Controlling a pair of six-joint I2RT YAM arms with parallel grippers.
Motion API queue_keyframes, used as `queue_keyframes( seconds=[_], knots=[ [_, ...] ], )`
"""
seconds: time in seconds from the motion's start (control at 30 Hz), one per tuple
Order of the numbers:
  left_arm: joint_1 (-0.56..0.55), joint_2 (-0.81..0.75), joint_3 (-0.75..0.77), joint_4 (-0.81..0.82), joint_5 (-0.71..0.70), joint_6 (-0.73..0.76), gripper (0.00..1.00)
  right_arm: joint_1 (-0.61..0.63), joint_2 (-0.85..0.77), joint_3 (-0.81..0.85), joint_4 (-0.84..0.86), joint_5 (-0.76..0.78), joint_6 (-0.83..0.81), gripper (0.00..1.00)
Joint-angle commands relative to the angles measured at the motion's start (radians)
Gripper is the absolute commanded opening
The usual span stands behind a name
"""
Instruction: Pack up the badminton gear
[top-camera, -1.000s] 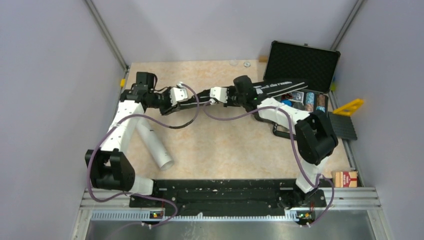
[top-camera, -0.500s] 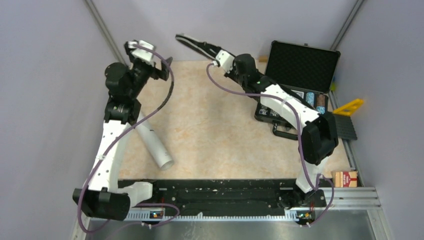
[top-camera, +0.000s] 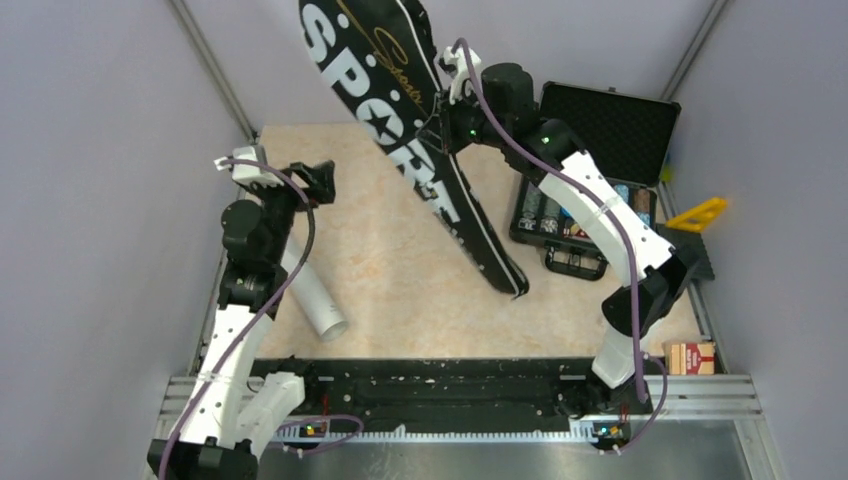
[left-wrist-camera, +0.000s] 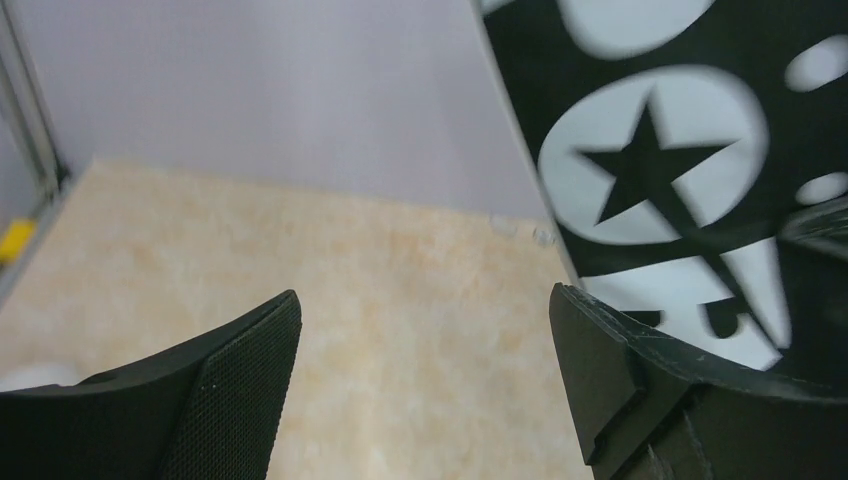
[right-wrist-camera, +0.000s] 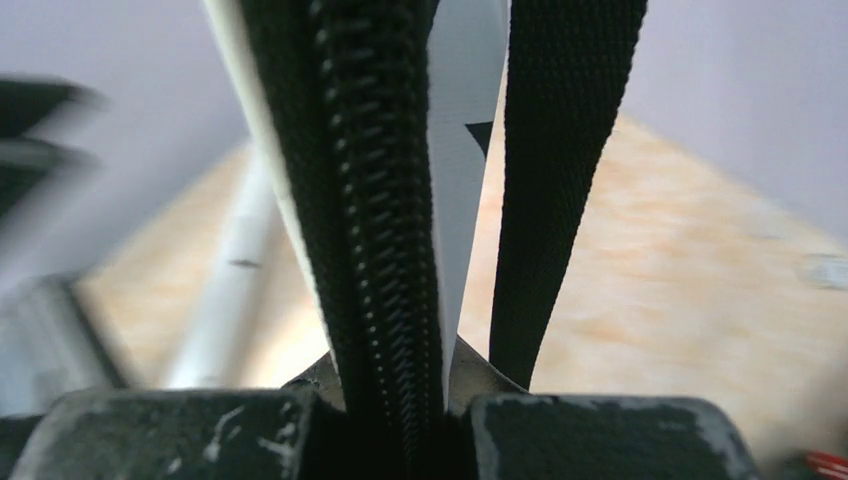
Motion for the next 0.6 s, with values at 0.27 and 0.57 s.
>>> queue_keyframes(
  seconds=[0.27, 0.57],
  knots=[
    [-0.003, -0.197, -0.169, -0.222, -0.204, -0.149, 0.96, 0.014, -0.045, -0.477, 0.504, -0.265, 0.559, 0.0],
    [-0.003, -0.167, -0.275, -0.224, -0.175, -0.201, 0.97, -0.027, 0.266, -0.518, 0.677, -0.263, 0.578, 0.03]
  ],
)
